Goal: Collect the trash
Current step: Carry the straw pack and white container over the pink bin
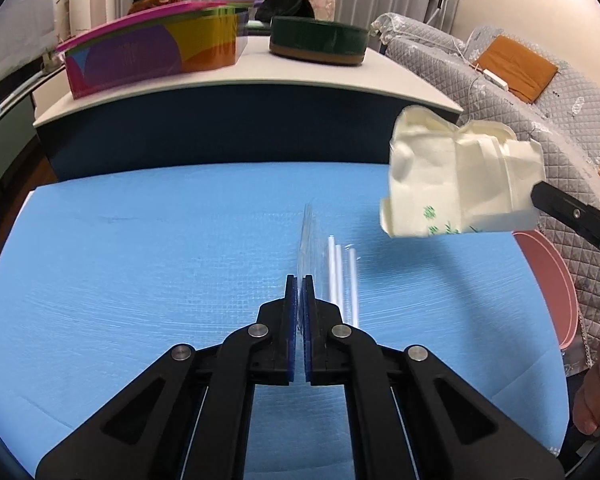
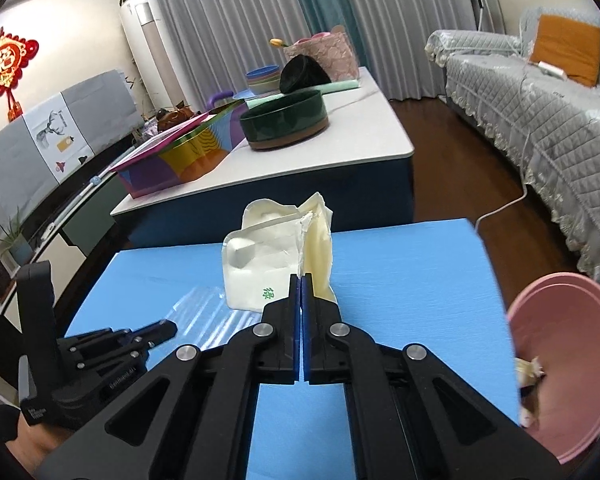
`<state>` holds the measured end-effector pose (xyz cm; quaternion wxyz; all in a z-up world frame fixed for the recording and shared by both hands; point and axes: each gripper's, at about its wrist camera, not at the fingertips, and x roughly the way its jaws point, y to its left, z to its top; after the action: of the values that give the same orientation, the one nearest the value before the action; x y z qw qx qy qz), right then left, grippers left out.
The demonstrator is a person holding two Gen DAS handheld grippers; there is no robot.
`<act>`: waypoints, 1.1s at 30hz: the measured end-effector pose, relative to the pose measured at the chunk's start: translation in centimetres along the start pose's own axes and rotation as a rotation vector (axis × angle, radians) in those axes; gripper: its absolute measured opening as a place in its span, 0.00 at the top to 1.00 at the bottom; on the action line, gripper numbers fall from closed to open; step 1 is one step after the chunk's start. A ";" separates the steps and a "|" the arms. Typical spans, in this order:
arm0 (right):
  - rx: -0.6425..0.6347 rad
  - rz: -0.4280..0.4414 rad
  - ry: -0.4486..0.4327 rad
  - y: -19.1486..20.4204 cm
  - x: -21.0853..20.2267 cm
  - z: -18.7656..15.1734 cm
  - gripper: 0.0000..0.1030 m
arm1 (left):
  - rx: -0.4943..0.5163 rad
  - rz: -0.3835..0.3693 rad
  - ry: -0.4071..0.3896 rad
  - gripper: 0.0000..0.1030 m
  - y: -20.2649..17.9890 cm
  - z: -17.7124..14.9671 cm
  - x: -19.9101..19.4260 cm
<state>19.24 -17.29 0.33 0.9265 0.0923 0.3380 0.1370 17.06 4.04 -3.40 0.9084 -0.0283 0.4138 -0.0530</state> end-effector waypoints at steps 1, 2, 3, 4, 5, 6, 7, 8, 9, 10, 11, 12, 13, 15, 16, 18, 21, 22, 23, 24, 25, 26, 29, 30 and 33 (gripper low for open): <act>-0.007 -0.015 0.003 -0.1 -0.5 0.0 0.99 | 0.001 -0.002 -0.008 0.98 -0.1 0.1 -0.3; -0.014 -0.029 0.006 -0.3 -1.0 0.0 0.99 | 0.000 -0.003 -0.014 0.98 -0.1 0.1 -0.5; -0.017 -0.038 0.006 -0.4 -1.4 0.0 0.99 | 0.000 -0.004 -0.020 0.98 -0.2 0.1 -0.8; -0.023 -0.047 0.004 -0.5 -2.0 0.1 0.99 | -0.001 -0.006 -0.027 0.98 -0.2 0.2 -1.1; -0.030 -0.054 0.003 -0.5 -2.4 0.2 0.99 | -0.003 -0.009 -0.033 0.98 -0.3 0.3 -1.4; -0.045 -0.068 -0.001 -0.7 -3.3 0.4 0.99 | -0.003 -0.011 -0.040 0.98 -0.4 0.4 -1.7; -0.053 -0.074 -0.004 -0.7 -3.8 0.4 0.99 | -0.003 -0.013 -0.046 0.98 -0.5 0.4 -1.9; -0.066 -0.084 -0.009 -0.9 -4.7 0.7 0.99 | -0.002 -0.014 -0.051 0.98 -0.6 0.4 -2.2; -0.075 -0.090 -0.013 -0.9 -5.1 0.8 0.99 | 0.000 -0.015 -0.056 0.98 -0.7 0.4 -2.4; -0.084 -0.098 -0.017 -1.1 -5.7 1.1 0.99 | 0.003 -0.016 -0.063 0.98 -0.9 0.4 -2.8; -0.092 -0.106 -0.021 -1.3 -6.3 1.2 0.99 | 0.006 -0.018 -0.068 0.98 -1.1 0.4 -3.0; -0.099 -0.115 -0.025 -1.6 -7.0 1.3 0.99 | 0.009 -0.020 -0.073 0.98 -1.3 0.3 -3.3; -0.102 -0.121 -0.027 -2.0 -7.6 1.4 0.99 | 0.010 -0.022 -0.075 0.98 -1.4 0.3 -3.5; -0.101 -0.133 -0.034 -2.8 -8.5 1.3 0.99 | 0.013 -0.025 -0.084 0.98 -1.7 0.2 -4.0; -0.097 -0.138 -0.039 -3.2 -8.9 1.1 0.99 | 0.014 -0.028 -0.086 0.98 -1.9 0.2 -4.2; -0.086 -0.148 -0.045 -4.0 -9.5 0.8 0.99 | 0.016 -0.035 -0.091 0.98 -2.3 0.2 -4.5; -0.065 -0.164 -0.049 -5.3 -10.1 0.0 0.99 | 0.029 -0.045 -0.101 0.98 -3.3 0.2 -5.1; -0.059 -0.171 -0.050 -5.8 -10.3 -0.3 0.99 | 0.034 -0.052 -0.103 0.98 -3.7 0.2 -5.2; -0.054 -0.175 -0.051 -6.1 -10.5 -0.5 0.99 | 0.040 -0.061 -0.106 0.98 -4.3 0.3 -5.4; -0.040 -0.182 -0.052 -6.8 -10.8 -0.8 0.99 | 0.044 -0.064 -0.107 0.98 -4.6 0.3 -5.5; -0.033 -0.186 -0.054 -7.2 -10.9 -0.9 0.99 | 0.048 -0.073 -0.109 0.98 -5.1 0.3 -5.7; -0.026 -0.191 -0.057 -7.7 -11.2 -1.1 0.99 | 0.050 -0.081 -0.110 0.98 -5.6 0.4 -5.8; -0.005 -0.204 -0.062 -9.2 -11.9 -1.6 0.99 | 0.059 -0.112 -0.114 0.98 -7.3 0.7 -6.1; -0.001 -0.208 -0.063 -9.7 -12.1 -1.8 0.99 | 0.068 -0.119 -0.118 0.98 -8.1 0.9 -6.2; 0.017 -0.220 -0.061 -11.1 -12.6 -2.1 0.99 | 0.090 -0.138 -0.117 0.98 -10.1 1.1 -6.4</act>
<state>10.72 -31.58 3.39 0.9450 0.0667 0.3190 0.0287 13.01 -5.23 3.08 0.9255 -0.0190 0.3544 -0.1325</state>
